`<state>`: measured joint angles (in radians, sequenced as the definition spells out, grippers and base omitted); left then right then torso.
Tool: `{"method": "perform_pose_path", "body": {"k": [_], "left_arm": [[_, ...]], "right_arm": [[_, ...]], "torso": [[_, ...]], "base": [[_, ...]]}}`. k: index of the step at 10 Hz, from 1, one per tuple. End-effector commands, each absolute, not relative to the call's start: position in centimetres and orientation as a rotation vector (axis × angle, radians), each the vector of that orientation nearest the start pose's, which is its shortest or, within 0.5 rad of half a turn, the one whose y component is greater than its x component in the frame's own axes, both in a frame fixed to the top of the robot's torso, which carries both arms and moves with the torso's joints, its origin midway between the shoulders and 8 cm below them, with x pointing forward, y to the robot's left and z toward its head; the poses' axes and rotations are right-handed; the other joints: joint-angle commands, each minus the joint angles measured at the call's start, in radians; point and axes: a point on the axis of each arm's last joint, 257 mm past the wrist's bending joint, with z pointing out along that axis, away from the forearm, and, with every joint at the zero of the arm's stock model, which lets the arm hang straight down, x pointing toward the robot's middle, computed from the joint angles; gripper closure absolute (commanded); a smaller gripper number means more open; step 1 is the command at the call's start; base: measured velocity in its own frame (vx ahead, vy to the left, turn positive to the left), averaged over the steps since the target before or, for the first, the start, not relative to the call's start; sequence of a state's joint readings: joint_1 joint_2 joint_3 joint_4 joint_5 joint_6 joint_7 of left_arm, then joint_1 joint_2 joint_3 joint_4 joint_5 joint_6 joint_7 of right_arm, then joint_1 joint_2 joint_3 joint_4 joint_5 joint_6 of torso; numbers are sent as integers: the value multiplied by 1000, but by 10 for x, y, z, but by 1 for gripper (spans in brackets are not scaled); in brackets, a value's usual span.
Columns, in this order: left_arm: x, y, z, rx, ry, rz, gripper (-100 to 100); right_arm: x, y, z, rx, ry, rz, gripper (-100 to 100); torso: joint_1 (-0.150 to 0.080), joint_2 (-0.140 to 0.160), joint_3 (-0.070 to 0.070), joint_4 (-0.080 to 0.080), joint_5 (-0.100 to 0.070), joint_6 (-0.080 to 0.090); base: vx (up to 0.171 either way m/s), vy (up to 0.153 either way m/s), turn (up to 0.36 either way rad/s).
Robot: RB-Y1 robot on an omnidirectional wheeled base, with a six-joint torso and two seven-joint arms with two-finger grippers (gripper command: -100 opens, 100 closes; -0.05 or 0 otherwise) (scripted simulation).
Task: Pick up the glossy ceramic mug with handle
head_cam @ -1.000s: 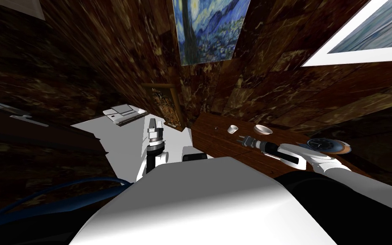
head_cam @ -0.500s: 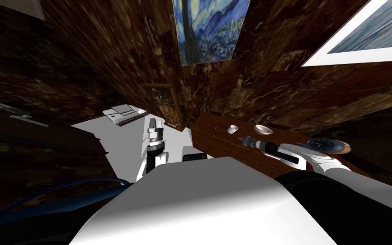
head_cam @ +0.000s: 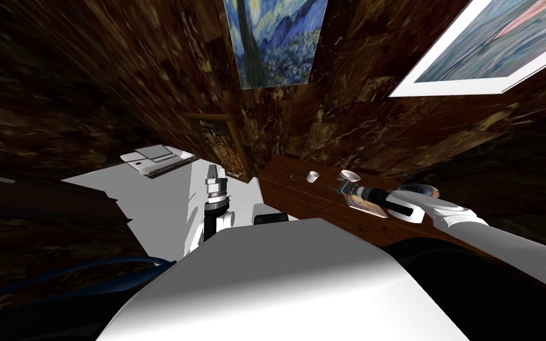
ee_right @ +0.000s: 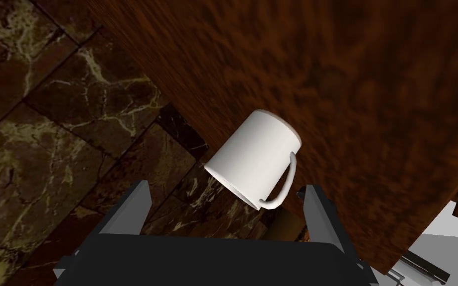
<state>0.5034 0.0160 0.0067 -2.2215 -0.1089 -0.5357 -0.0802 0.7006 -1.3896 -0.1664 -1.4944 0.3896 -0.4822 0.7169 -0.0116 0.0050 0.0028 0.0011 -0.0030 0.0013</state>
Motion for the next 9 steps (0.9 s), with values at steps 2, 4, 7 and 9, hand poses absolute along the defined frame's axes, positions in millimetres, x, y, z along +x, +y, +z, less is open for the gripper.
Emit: {"method": "perform_pose_path", "body": {"k": [2, 4, 7, 9], "left_arm": [[351, 268, 3, -562, 727, -1150, 0], [351, 268, 3, -562, 727, -1150, 0], [351, 268, 3, -562, 726, -1150, 0], [351, 268, 3, -562, 726, -1150, 0]], "right_arm": [[354, -572, -200, -1002, 1912, -405, -100], [365, -584, -184, -970, 1904, -451, -100], [358, -583, -194, -926, 1949, -382, -100], [350, -578, -204, -905, 1983, -322, -100]], "torso": [[5, 0, 0, 0, 1, 0], [6, 1, 0, 0, 2, 0], [18, -5, -3, -1, 4, -1], [23, -9, -6, -2, 5, -2]], "base": [[-55, -93, -32], [-72, -94, 58], [16, 78, 253], [76, 141, 268]]}}
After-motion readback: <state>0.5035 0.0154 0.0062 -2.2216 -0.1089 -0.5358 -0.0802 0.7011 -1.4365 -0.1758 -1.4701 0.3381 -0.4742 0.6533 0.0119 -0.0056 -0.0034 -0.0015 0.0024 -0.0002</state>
